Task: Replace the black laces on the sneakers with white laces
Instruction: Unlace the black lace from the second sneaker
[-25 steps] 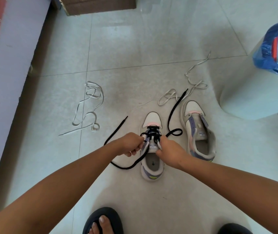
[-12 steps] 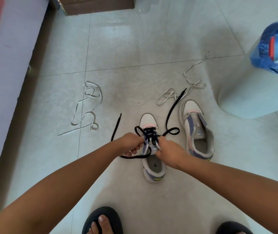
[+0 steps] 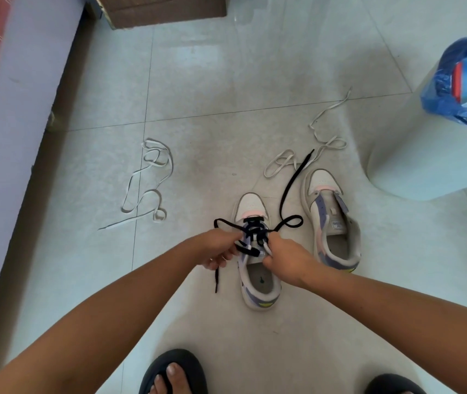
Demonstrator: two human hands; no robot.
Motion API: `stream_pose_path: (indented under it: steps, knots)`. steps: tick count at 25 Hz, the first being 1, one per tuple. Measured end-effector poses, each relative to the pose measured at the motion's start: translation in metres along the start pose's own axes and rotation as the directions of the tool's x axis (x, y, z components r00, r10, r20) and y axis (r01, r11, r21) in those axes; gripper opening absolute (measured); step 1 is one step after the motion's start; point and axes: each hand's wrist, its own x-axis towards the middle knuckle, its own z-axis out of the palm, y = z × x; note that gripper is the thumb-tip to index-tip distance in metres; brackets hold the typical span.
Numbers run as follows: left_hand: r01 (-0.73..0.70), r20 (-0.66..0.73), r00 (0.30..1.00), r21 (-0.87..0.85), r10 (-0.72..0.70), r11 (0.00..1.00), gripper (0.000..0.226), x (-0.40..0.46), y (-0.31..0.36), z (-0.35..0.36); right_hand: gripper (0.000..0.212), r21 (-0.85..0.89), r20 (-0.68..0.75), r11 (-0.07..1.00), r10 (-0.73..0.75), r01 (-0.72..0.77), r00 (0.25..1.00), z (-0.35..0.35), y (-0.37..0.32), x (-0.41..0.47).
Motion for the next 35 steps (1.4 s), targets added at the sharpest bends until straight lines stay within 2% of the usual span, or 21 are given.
stream_pose_path:
  steps: [2,4,6,7,8,10,13,16,19,22,23,24,25,26,27,28,29,30,32,33,35]
  knots:
    - [-0.078,0.026,0.996,-0.076,0.080,0.994,0.027,0.003,0.001,0.011,0.023,0.000,-0.003,1.000,0.005,-0.005,1.000,0.001,0.001,0.000]
    - [-0.148,-0.004,0.989,-0.047,0.148,0.988,0.022,0.006,0.003,0.008,0.022,-0.015,-0.007,1.000,0.000,0.000,1.000,0.001,0.001,0.000]
    - [-0.221,-0.116,0.962,0.209,0.249,0.953,0.026,0.011,0.004,-0.003,0.021,-0.025,-0.012,1.000,-0.001,0.000,1.000,0.002,0.002,0.000]
    - [-0.224,-0.200,0.924,0.402,0.324,0.888,0.025,0.013,0.004,-0.011,0.021,-0.024,-0.016,1.000,0.000,0.000,1.000,0.002,0.002,0.000]
    - [-0.166,-0.296,0.869,0.580,0.397,0.797,0.021,0.014,0.003,-0.022,0.021,-0.018,-0.019,1.000,0.000,0.000,1.000,0.002,0.003,0.000]
    - [0.073,-0.475,0.732,0.768,0.489,0.636,0.015,0.014,-0.003,-0.052,0.022,-0.003,-0.030,1.000,-0.003,0.003,1.000,0.003,0.005,0.000]
    - [0.416,-0.619,0.634,0.778,0.463,0.471,0.030,0.007,-0.019,-0.101,0.024,0.009,-0.032,1.000,0.006,-0.006,0.999,0.004,0.007,0.000]
    - [0.555,-0.688,0.573,0.725,0.446,0.407,0.036,0.005,-0.034,-0.124,0.026,0.017,-0.026,1.000,0.013,-0.013,1.000,0.004,0.008,0.002]
    - [0.610,-0.673,0.583,0.733,0.455,0.303,0.037,0.003,-0.038,-0.126,0.027,0.030,-0.025,0.999,0.021,-0.020,0.999,0.006,0.008,0.003]
    - [0.541,-0.595,0.656,0.800,0.464,0.260,0.031,0.004,-0.032,-0.116,0.025,0.027,-0.031,0.999,0.022,-0.021,0.999,0.006,0.009,0.003]
    - [0.517,-0.574,0.670,0.816,0.471,0.258,0.027,0.005,-0.026,-0.108,0.025,0.024,-0.032,1.000,0.018,-0.017,0.999,0.006,0.009,0.003]
    - [0.468,-0.566,0.703,0.824,0.430,0.319,0.023,0.004,-0.019,-0.099,0.026,0.025,-0.031,1.000,0.017,-0.016,0.999,0.006,0.009,0.003]
    - [0.353,-0.548,0.754,0.803,0.363,0.480,0.026,0.005,-0.014,-0.087,0.026,0.033,-0.029,0.999,0.017,-0.016,0.999,0.006,0.009,0.003]
    - [0.178,-0.486,0.832,0.692,0.268,0.700,0.038,0.005,-0.010,-0.070,0.025,0.043,-0.029,0.999,0.015,-0.014,0.999,0.006,0.010,0.004]
    - [0.042,-0.330,0.934,0.487,0.139,0.872,0.048,0.003,-0.007,-0.048,0.025,0.049,-0.030,0.999,0.007,-0.005,1.000,0.006,0.010,0.004]
    - [-0.016,-0.147,0.987,0.322,0.066,0.947,0.052,-0.001,-0.004,-0.024,0.025,0.048,-0.031,0.999,-0.002,0.004,1.000,0.007,0.010,0.004]
    - [-0.046,-0.029,0.998,0.194,0.052,0.980,0.050,-0.005,-0.003,0.000,0.025,0.043,-0.033,0.999,-0.006,0.007,0.999,0.007,0.010,0.003]
    - [-0.078,0.010,0.997,0.101,0.077,0.992,0.043,-0.007,-0.004,0.018,0.025,0.040,-0.038,0.999,-0.006,0.007,0.999,0.007,0.010,0.003]
    - [-0.182,-0.096,0.977,0.069,0.189,0.981,0.032,-0.003,-0.005,0.030,0.025,0.047,-0.042,0.999,-0.009,0.011,0.999,0.007,0.011,0.002]
    - [-0.217,-0.180,0.951,0.193,0.252,0.957,0.029,0.001,-0.006,0.024,0.026,0.051,-0.039,0.999,-0.016,0.018,0.999,0.006,0.011,0.002]
    - [-0.091,-0.346,0.881,0.544,0.322,0.834,0.020,0.004,-0.008,-0.001,0.025,0.060,-0.032,0.998,-0.019,0.021,0.999,0.005,0.013,0.002]
